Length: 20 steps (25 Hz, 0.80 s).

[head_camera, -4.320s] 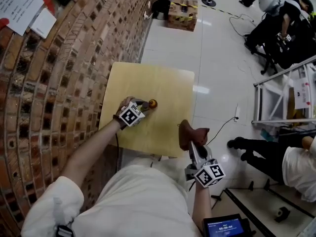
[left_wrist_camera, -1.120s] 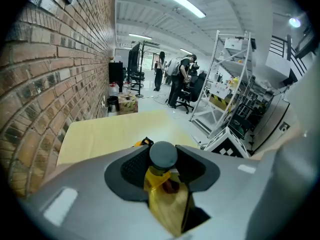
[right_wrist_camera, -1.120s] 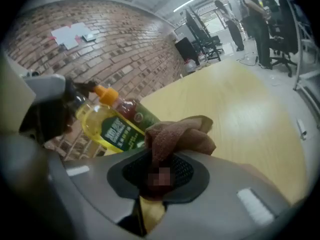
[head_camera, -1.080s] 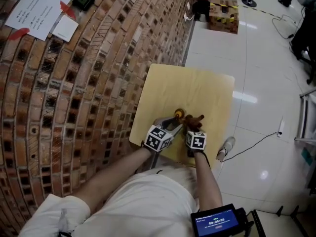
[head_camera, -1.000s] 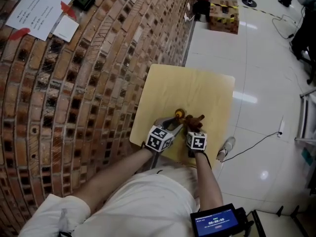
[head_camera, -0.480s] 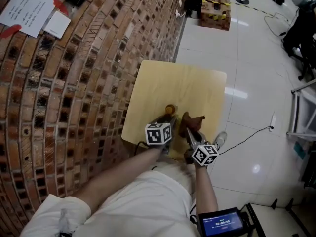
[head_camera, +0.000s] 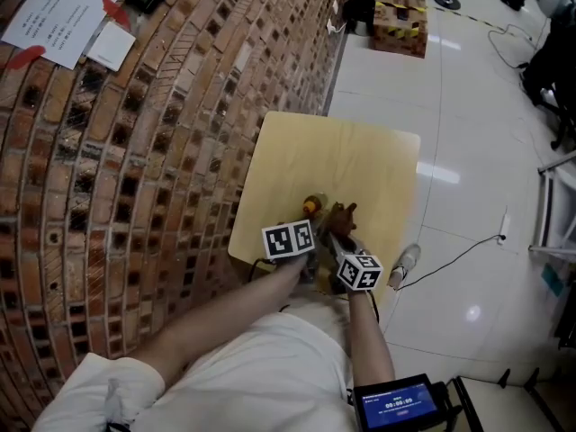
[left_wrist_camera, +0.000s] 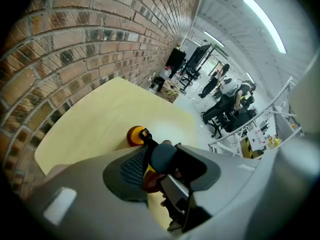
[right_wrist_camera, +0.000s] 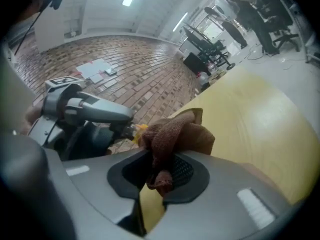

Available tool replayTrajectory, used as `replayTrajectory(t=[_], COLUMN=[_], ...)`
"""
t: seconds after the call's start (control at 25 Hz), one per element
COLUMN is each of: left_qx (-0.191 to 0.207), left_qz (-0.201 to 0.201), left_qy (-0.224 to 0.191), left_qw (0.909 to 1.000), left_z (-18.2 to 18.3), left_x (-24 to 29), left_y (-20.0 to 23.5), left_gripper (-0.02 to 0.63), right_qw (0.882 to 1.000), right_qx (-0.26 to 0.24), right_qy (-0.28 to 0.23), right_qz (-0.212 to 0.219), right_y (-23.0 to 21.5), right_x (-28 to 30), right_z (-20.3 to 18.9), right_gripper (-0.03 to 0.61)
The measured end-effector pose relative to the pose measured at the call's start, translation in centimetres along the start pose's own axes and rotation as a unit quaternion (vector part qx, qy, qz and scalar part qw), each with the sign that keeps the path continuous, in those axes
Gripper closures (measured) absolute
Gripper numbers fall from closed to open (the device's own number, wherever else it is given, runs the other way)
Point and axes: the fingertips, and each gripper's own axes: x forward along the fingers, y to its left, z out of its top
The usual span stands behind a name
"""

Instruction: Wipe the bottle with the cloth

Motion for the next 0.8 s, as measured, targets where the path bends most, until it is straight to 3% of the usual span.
replayTrajectory(t=[0.2,0.32,0.6,0.72,0.8], left_qx=[-0.029,-0.031,-0.040,-0.086,-0.136], left_qz=[-0.001,0.006,0.001,0.001,-0.001], left_qy=[0.031,0.031,0.032,0.043,0.053], left_qw=[0.9991,0.9990,0.9987,0.9954,0.9893], left_z=[-1.5,-2.1,-0.5,0.0,0.5], left_x=[0.4,0.2,0.3,0.5,0.6], left_y=[0.2,0.6,0.8,1.1,1.4], left_gripper=[0.428,0.430,0.430,0.430,0.428], right_qw=[0.994,0.989,0.984,0.986,0.992], right_qx=[0.019,0.004,-0.006,-0.010,-0.024], right_qy=[0.035,0.072,0.085,0.053,0.016], right_qz=[-0.098,-0.129,-0.158,-0.160,-0.124], right_y=[-4.9,-5.8,-7.7,-8.3,-6.9], right_x=[1.9,2.6,2.4,1.7,0.8], right_z=[-1.0,-1.8,-1.2,-0.1,1.1], right_gripper=[0.512,0.512,0.512,0.512,0.512])
